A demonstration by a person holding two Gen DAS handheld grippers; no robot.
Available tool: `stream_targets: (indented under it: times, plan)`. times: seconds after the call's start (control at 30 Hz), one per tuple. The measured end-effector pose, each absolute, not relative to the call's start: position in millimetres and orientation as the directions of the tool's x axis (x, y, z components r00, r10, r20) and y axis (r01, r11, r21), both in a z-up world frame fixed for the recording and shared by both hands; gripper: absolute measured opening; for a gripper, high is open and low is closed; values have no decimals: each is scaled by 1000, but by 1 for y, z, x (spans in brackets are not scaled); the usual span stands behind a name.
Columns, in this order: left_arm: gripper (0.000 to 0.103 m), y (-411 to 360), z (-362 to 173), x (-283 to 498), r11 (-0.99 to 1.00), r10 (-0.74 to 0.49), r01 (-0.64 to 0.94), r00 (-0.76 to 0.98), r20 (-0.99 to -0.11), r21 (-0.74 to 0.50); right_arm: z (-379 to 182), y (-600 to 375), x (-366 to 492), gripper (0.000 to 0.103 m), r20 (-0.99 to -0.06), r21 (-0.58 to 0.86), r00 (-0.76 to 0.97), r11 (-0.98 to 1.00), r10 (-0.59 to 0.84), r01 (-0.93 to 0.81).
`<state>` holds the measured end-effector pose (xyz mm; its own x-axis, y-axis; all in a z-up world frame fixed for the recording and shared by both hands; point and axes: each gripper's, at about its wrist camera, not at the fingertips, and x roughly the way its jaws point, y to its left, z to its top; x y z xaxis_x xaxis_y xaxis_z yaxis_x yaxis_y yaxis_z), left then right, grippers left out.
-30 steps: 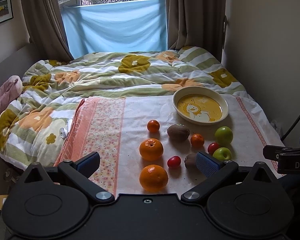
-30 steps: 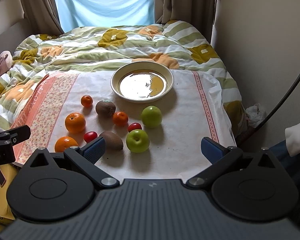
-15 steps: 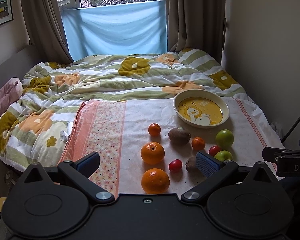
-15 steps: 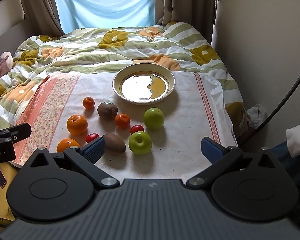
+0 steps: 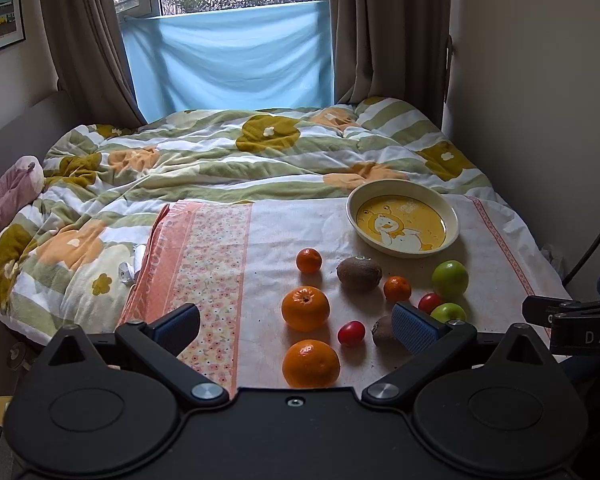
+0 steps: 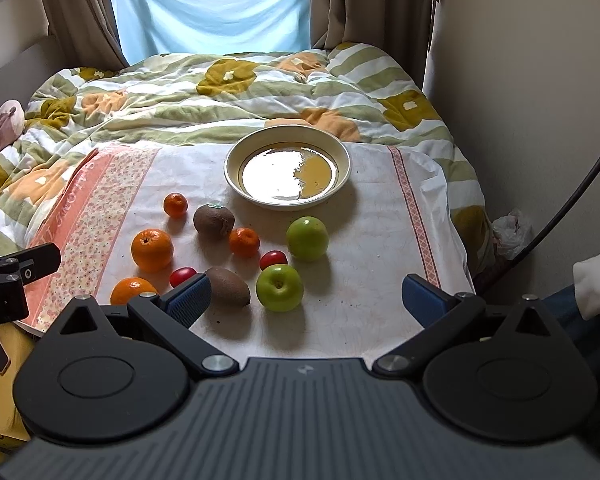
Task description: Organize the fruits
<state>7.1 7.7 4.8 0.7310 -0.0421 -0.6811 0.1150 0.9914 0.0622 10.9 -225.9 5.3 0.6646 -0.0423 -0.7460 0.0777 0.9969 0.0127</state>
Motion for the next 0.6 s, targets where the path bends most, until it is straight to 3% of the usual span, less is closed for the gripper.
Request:
stream_targets:
  times: [0.6]
  plan:
    - [103, 9, 6, 8, 992, -42, 113, 732, -680, 61, 5, -224, 12, 103, -745, 11, 666, 997, -44, 78]
